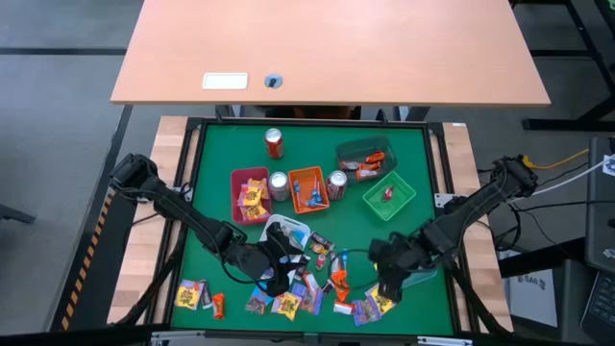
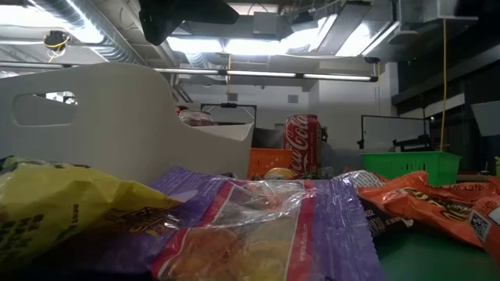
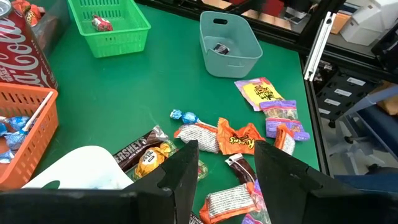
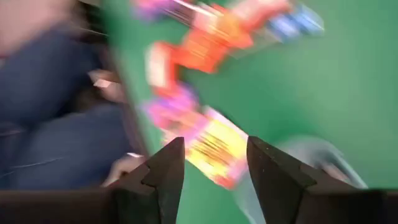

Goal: Sort candy
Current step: Put the gummy candy into the white bin

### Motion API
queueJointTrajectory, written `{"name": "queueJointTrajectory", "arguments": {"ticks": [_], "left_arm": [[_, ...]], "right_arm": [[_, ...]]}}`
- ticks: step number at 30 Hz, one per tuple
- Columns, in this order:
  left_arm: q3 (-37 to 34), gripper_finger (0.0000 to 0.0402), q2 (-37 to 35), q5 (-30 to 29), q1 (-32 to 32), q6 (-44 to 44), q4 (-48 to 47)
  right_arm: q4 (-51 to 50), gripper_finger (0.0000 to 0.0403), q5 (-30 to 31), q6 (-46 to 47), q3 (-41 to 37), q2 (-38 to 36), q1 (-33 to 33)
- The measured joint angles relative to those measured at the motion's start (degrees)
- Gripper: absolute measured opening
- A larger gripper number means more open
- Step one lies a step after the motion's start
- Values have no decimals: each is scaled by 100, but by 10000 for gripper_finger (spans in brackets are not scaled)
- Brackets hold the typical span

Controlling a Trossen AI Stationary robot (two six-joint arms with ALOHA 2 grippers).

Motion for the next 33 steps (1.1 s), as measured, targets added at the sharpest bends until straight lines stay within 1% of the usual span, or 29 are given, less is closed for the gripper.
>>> {"name": "queueJointTrajectory", "arguments": {"ticks": [3, 7, 14, 17, 26, 33], "left_arm": [[0, 145, -2, 0, 0, 0, 0], [0, 145, 0, 0, 0, 1, -1], [0, 145, -1, 0, 0, 0, -2], [0, 145, 0, 0, -1, 0, -2], [0, 145, 0, 0, 0, -2, 0], [0, 145, 0, 0, 0, -2, 0]], "right_arm": [[885, 172, 95, -382, 4, 82, 187], [1390, 172, 145, -697, 4, 328, 517], [1563, 172, 246, -1125, 4, 992, 1070], [1653, 172, 407, -1236, 4, 1297, 1218], [1686, 172, 612, -1408, 0, 2017, 1243], [1688, 172, 954, -1707, -2, 2366, 1243]]}}
